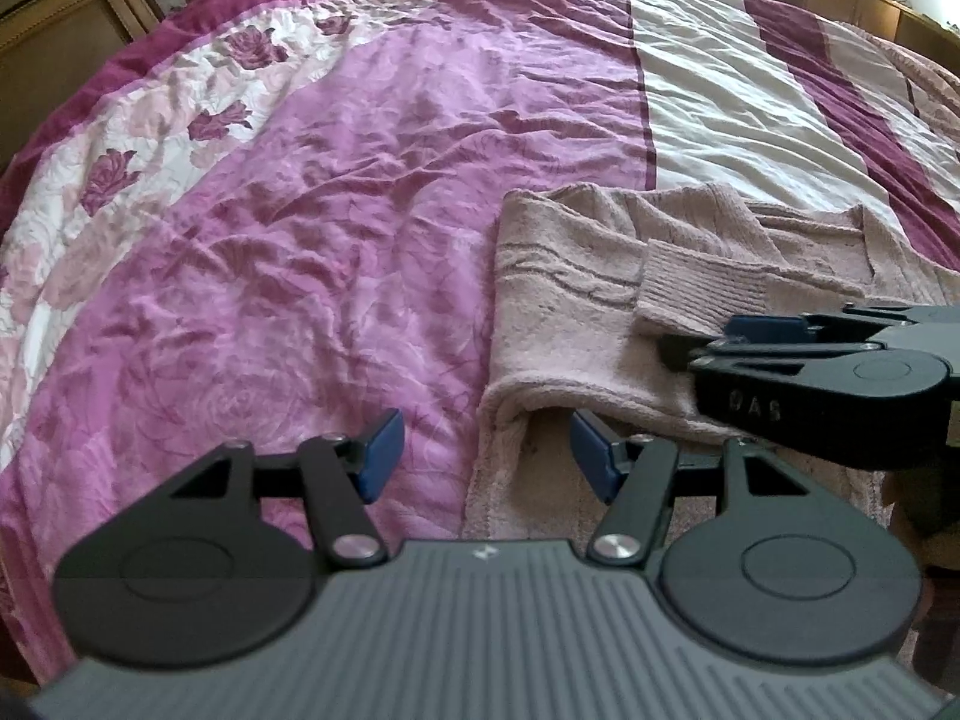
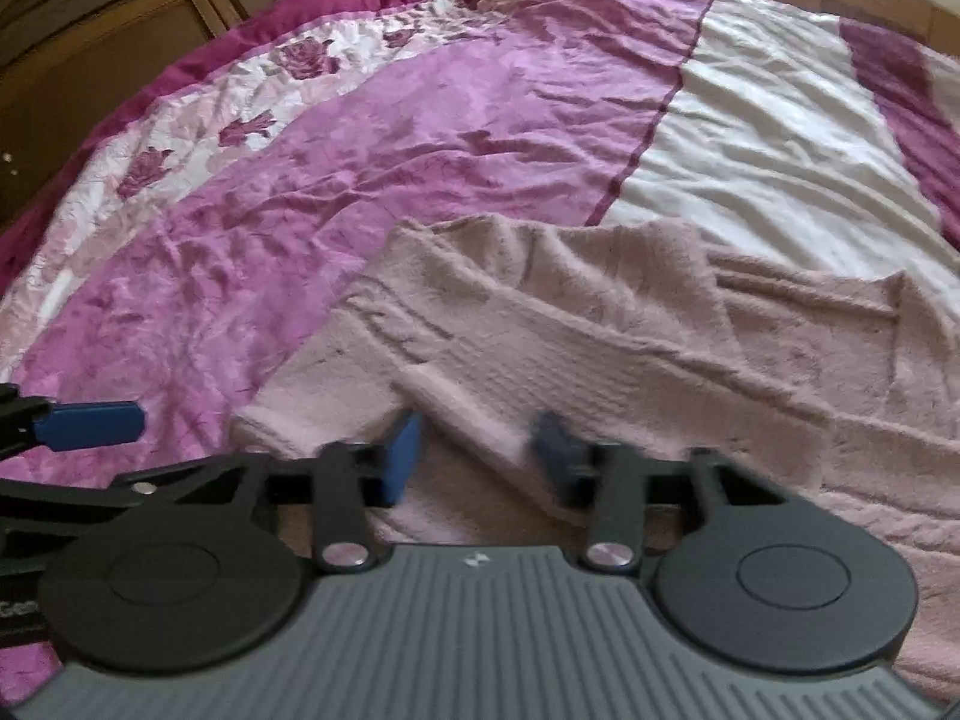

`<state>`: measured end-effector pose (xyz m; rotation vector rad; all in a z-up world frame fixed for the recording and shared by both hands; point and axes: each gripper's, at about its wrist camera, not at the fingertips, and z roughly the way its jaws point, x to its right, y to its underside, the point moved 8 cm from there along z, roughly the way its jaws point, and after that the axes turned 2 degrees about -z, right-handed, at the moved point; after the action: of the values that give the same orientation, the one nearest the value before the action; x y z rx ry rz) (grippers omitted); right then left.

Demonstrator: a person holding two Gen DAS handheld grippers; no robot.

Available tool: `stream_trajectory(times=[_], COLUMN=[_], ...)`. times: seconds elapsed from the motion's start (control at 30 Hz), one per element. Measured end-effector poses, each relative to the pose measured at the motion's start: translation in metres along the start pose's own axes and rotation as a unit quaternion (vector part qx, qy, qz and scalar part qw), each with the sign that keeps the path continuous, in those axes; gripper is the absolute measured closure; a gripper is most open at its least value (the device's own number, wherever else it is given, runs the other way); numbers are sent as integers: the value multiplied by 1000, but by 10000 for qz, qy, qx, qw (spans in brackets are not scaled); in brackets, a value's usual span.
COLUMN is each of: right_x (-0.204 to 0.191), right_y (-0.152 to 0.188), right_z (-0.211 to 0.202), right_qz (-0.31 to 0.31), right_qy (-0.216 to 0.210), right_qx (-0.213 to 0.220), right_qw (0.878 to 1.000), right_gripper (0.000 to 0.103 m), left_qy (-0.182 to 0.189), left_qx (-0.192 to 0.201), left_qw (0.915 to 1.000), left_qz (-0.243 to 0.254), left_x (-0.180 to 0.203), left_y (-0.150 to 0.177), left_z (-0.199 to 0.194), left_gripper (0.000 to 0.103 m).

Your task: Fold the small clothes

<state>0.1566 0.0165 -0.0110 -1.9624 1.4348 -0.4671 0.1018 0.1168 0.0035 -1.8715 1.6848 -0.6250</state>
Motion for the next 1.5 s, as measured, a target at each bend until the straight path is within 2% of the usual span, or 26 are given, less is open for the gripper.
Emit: stream_trajectory(times=[0.03, 0.07, 0.13, 0.43, 0.6, 0.77, 0.97, 1.17, 1.2, 1.3, 1.33, 1.37, 1.5], right_x=[2, 5, 14, 80, 125, 170, 207, 218, 217, 218, 221, 223, 235], right_y=[-1, -2, -7, -29, -15, 19, 73, 119, 121, 117, 113, 108, 98], right_z=[-1, -4, -13, -94, -128, -150, -156, -142, -143, -151, -153, -156, -148], right_qz=[-6, 58, 223, 775, 1070, 1546, 2096, 2321, 2335, 2427, 2461, 2487, 2543], right_qy=[45, 1, -59, 264, 577, 868, 1158, 1061, 1031, 939, 944, 970, 1073], right_qx=[7, 37, 172, 1014, 1249, 1351, 1126, 394, 350, 487, 564, 650, 676], right_qw=[10000, 10000, 9996, 9915, 9847, 9748, 9643, 9661, 9663, 9643, 9630, 9615, 9588], right_gripper=[88, 93, 95, 96, 96, 96, 96, 95, 93, 69, 54, 45, 44], left_qy=[9, 19, 36, 124, 177, 168, 39, 104, 105, 141, 152, 160, 268], left_qx=[10, 24, 69, 250, 284, 177, -35, -97, -73, -1, 25, 57, 103], left_qw=[10000, 10000, 10000, 9995, 9990, 9989, 9991, 9992, 9992, 9993, 9994, 9995, 9996], left_qz=[6, 18, 41, 164, 310, 405, 427, 375, 377, 344, 319, 284, 26], left_x=[0, 1, 2, 15, 27, 34, 32, 29, 28, 24, 23, 22, 19], left_y=[0, -1, -3, -17, -19, -13, -2, -6, -9, -21, -25, -30, -49], left_z=[-1, -2, -4, -10, -3, 9, 22, 25, 24, 24, 25, 27, 38], left_gripper=[40, 40, 40, 40, 40, 40, 40, 40, 40, 40, 40, 40, 40])
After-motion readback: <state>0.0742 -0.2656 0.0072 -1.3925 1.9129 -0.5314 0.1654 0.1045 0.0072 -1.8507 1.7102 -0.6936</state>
